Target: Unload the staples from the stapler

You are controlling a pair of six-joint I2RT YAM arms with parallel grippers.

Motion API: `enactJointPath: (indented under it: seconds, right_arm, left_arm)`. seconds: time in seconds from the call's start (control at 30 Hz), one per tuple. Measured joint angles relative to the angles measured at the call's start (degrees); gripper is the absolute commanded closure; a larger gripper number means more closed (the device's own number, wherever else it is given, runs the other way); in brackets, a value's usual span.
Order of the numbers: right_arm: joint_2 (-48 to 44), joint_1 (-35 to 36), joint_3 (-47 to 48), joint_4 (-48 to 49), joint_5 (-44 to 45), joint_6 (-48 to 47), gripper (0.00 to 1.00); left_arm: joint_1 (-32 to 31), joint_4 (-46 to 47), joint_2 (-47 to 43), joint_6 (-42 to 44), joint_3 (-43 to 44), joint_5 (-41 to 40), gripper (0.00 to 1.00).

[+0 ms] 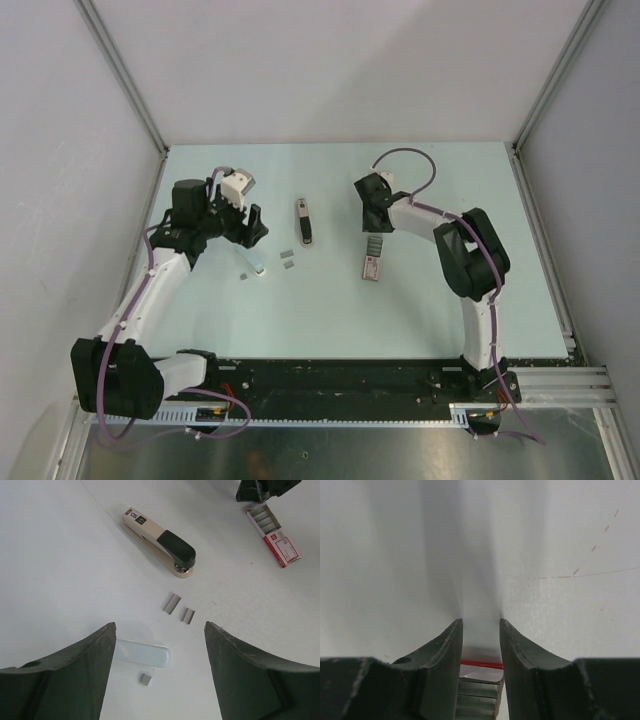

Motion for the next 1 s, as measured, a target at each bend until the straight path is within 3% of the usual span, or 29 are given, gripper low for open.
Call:
enactJointPath:
  seconds: [0.5, 1.0]
  right_arm:
    - [-10.3, 1.2, -14.2, 0.7, -0.1, 6.5, 0.65]
    - [-22.3, 10.5, -28.3, -3.2, 3.2, 13.8, 0.70]
  left_arm:
    - [0.0, -0.1, -0.2, 0.0, 0.0, 0.4, 0.23]
    - [0.0, -0.1, -0.6, 0.4, 0.0, 1.7, 0.23]
